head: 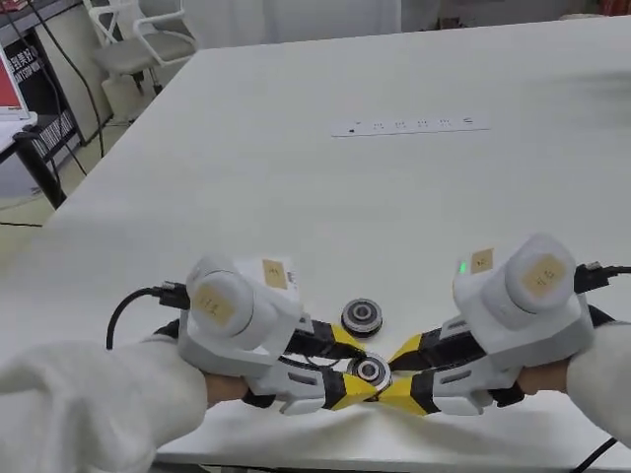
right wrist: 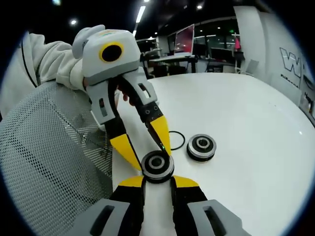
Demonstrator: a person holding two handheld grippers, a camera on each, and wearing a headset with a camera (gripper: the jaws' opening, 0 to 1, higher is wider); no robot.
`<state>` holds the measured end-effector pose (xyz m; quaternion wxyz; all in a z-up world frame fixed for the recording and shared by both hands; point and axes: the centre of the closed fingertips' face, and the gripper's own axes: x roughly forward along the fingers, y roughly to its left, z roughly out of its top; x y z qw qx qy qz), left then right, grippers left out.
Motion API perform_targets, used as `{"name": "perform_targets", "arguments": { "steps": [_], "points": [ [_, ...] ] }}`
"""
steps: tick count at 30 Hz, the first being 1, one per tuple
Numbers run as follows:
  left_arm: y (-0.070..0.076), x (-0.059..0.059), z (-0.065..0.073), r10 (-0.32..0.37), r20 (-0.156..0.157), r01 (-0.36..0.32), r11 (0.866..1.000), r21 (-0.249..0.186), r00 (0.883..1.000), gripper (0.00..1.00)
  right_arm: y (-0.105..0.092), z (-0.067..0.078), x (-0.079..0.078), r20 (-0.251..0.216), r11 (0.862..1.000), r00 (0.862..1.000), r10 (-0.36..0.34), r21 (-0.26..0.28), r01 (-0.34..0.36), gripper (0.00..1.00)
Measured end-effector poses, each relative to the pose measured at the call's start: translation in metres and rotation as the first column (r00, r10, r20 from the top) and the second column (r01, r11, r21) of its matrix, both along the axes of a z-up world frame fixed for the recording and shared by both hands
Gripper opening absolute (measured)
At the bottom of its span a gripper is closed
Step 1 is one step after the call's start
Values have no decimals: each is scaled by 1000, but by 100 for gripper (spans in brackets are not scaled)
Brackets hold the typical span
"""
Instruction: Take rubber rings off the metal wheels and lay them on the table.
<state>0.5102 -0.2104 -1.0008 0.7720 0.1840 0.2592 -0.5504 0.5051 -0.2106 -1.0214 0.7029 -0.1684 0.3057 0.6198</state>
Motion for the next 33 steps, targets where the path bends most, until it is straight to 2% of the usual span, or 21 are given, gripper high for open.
{"name": "perform_targets", "arguments": {
  "steps": [4, 7, 14, 16, 18, 26, 30, 33],
  "points": [
    [1, -2, -1, 20, -36, -20, 1000, -18, 999, 19, -1, -1, 1, 24, 1000, 1000, 12, -11, -12, 15],
    [0, -1, -1, 14, -25, -15, 1000, -20, 1000, 17, -1, 0, 1, 22, 1000, 1000, 11, -12, -11, 15],
    [0, 1, -1, 38, -21, -38, 999, -36, 999, 14, -2, -1, 1, 43, 999, 999, 23, -27, -22, 13],
    [0, 1, -1, 40, -21, -41, 999, -36, 999, 14, -4, -1, 0, 30, 999, 999, 22, -42, -20, 10],
    [0, 2, -1, 46, -22, -47, 998, -37, 999, 14, -6, -2, 1, 31, 999, 999, 21, -45, -20, 0],
    [0, 2, 0, 54, -23, -55, 998, -40, 998, 14, -5, -2, 1, 50, 998, 998, 45, -52, -43, 0],
    [1, 3, 0, 55, -18, -55, 998, -38, 998, 14, -4, -2, 2, 29, 997, 999, 36, -66, -34, 1],
    [1, 3, 0, 58, -17, -58, 998, -38, 998, 14, -4, -2, 2, 7, 997, 1000, -9, -74, 9, 0]
  ]
}}
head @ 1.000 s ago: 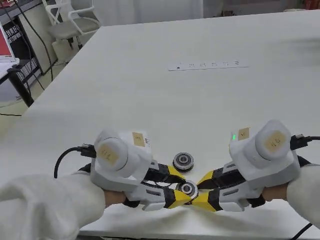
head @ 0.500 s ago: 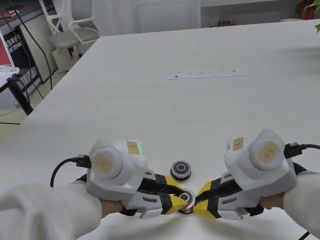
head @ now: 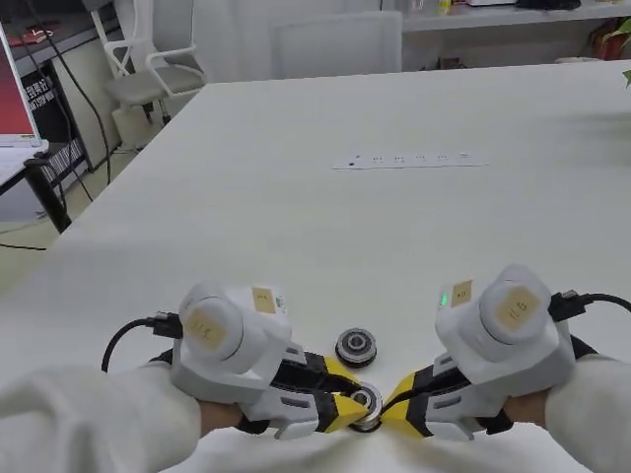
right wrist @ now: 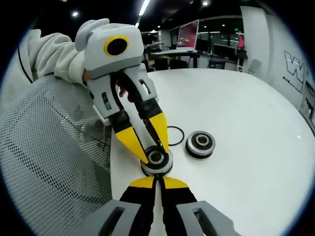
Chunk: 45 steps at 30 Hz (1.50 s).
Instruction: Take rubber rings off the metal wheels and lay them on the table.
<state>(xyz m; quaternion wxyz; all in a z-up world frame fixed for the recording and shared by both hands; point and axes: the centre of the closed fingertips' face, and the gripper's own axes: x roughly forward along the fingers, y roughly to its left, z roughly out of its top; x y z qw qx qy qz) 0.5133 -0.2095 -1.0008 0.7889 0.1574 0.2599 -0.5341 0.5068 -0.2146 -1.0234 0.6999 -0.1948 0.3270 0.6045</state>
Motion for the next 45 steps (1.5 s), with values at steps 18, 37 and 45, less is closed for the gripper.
{"name": "perform_targets", "arguments": {
  "steps": [18, 37, 45],
  "points": [
    [-1, 1, 0, 17, 14, -17, 1000, -14, 1000, 14, -6, -1, 6, -319, 957, 911, -260, 43, 288, 0],
    [1, 3, 0, 5, 23, -5, 1000, -6, 1000, 14, -7, 12, 13, -485, 903, 807, -337, 77, 424, 0],
    [2, 3, 0, -7, 24, 6, 1000, 10, 1000, 13, -4, 13, 11, -523, 888, 772, -360, 62, 455, 0]
  ]
}}
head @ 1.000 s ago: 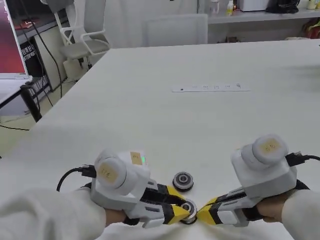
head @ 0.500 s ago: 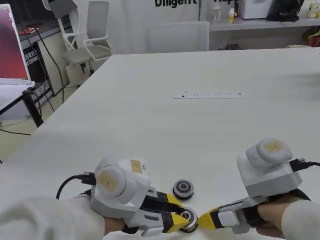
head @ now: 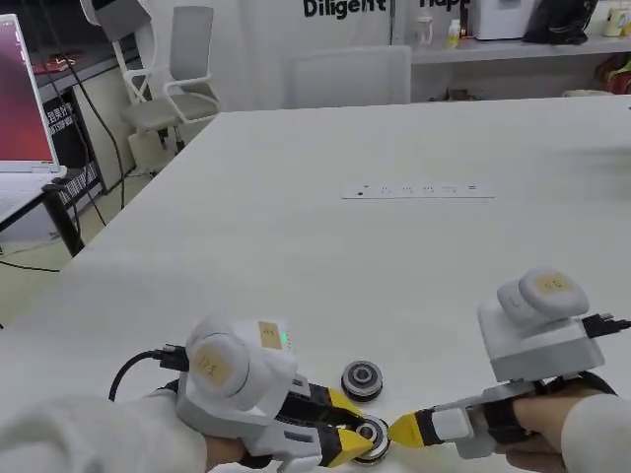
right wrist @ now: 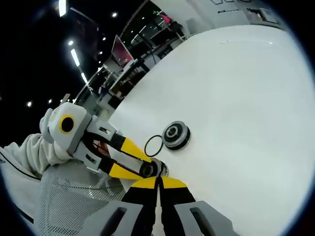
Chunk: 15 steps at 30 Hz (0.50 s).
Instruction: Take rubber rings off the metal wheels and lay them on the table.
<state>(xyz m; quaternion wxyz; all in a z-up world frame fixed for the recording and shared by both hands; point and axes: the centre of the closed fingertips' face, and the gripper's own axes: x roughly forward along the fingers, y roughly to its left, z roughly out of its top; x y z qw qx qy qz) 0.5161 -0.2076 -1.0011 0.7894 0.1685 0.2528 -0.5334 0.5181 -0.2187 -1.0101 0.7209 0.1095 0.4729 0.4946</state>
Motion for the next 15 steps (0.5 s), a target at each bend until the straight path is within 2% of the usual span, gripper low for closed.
{"name": "perform_targets", "arguments": {
  "steps": [4, 5, 6, 7, 9, 12, 15],
  "points": [
    [1, 0, 0, 0, 0, 0, 1000, 0, 1000, 13, 2, 2, -1, 19, 1000, 1000, 18, -5, -18, 0],
    [1, 0, 0, 0, 1, 0, 1000, 0, 1000, 13, 7, 7, -3, 15, 999, 1000, 27, 34, -27, 0],
    [1, 0, 0, -1, 2, 1, 1000, 1, 1000, 13, 9, 10, -5, -3, 999, 1000, 26, 47, -26, 0],
    [1, 0, 0, -1, 3, 1, 1000, 1, 1000, 13, 8, 6, -4, 32, 1000, 999, 31, 3, -31, 0],
    [1, 0, 0, 1, 4, -1, 1000, -1, 1000, 13, 11, 7, -5, 55, 999, 997, 53, -9, -53, 0],
    [1, 0, 0, 1, 5, -1, 1000, 1, 1000, 13, 8, 8, -4, 38, 999, 999, 37, 11, -38, 0],
    [1, 0, 0, 2, 6, -2, 1000, 0, 1000, 13, 9, 8, -4, 40, 999, 998, 39, 13, -40, 0]
  ]
}}
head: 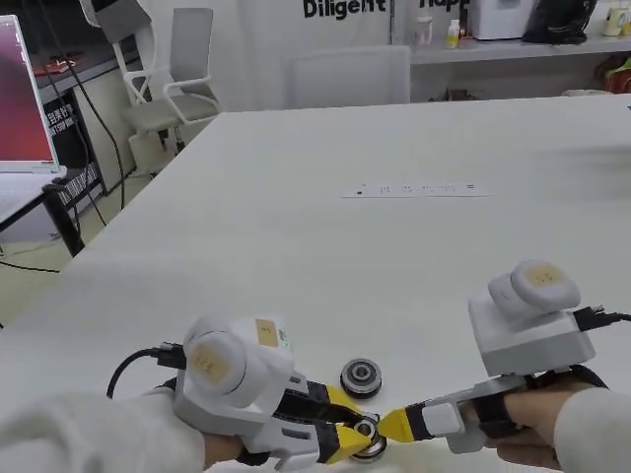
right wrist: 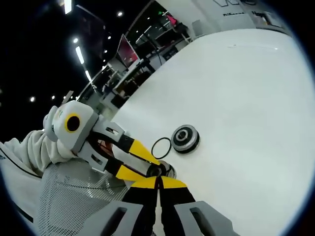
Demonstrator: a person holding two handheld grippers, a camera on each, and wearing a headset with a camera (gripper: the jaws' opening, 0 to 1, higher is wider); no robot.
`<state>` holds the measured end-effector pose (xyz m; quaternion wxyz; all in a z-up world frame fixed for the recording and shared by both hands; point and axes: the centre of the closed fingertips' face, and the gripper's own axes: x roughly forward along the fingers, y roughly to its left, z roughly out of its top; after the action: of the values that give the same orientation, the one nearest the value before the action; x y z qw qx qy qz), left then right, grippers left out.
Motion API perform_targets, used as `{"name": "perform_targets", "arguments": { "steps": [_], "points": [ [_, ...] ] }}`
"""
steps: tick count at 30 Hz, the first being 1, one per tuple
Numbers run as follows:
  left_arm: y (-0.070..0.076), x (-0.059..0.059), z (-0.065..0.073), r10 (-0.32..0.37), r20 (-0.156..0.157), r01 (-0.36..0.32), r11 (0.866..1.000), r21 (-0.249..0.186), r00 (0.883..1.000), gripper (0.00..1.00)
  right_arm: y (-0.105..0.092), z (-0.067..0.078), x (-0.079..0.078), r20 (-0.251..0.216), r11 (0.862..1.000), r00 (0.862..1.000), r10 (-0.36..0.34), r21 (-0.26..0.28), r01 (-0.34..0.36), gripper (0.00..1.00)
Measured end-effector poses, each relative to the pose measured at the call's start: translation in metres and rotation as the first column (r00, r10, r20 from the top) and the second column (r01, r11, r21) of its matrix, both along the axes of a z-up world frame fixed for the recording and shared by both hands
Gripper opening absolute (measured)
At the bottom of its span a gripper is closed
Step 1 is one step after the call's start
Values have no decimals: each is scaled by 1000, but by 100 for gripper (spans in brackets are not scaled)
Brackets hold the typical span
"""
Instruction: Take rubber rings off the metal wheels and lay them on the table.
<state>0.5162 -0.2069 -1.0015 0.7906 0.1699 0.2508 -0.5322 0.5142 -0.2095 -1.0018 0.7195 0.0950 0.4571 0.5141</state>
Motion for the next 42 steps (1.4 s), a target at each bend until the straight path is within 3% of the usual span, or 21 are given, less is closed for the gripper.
{"name": "perform_targets", "arguments": {
  "steps": [6, 8, 9, 10, 11, 12, 14, 20, 25, 30, 37, 40, 42],
  "points": [
    [0, 0, 0, 0, 0, 0, 1000, 0, 1000, 13, 5, 4, -3, 8, 1000, 1000, 18, 19, -18, 0],
    [0, 0, 0, 0, 0, 0, 1000, -1, 1000, 13, 9, 9, -4, -1, 999, 1000, 23, 47, -23, 0],
    [0, 0, 0, 0, 0, 0, 1000, -1, 1000, 13, 20, 24, -10, -17, 989, 999, 52, 140, -49, 0],
    [0, 0, 0, 0, -1, 0, 1000, -2, 1000, 13, 23, 28, -9, -29, 988, 999, 31, 153, -26, 0],
    [0, 0, 0, 0, -2, 0, 1000, -2, 1000, 13, 18, 19, -7, 8, 996, 999, 34, 80, -34, 0],
    [0, 0, -1, -1, -3, 1, 1000, -3, 1000, 13, 19, 17, -6, 32, 996, 999, 40, 73, -42, 0],
    [0, 0, 0, 0, -6, 0, 1000, -5, 1000, 13, 18, 17, -6, 0, 996, 1000, 27, 85, -27, 0],
    [0, 0, 0, 2, -10, -2, 1000, -11, 1000, 14, 8, 14, 3, 0, 997, 1000, -13, 71, 13, 0],
    [1, 0, 0, 2, -29, -3, 1000, -31, 1000, 14, 2, 4, 4, 34, 1000, 999, -4, 1, 4, 0],
    [0, -2, 0, 9, -47, -10, 999, -35, 999, 17, 3, 11, 6, 19, 999, 1000, -16, 47, 15, 0],
    [0, -3, 3, 15, -83, -16, 1000, -15, 996, 19, 0, 9, 6, 22, 999, 1000, -16, 35, 16, 0],
    [0, -3, 11, 8, -62, -10, 1000, -19, 998, 20, 0, 10, 7, 17, 999, 1000, -22, 44, 21, 0],
    [0, 1, 20, 11, -30, -12, 999, -31, 999, 22, 1, 11, 7, 21, 999, 1000, -21, 46, 20, 0]
  ]
}}
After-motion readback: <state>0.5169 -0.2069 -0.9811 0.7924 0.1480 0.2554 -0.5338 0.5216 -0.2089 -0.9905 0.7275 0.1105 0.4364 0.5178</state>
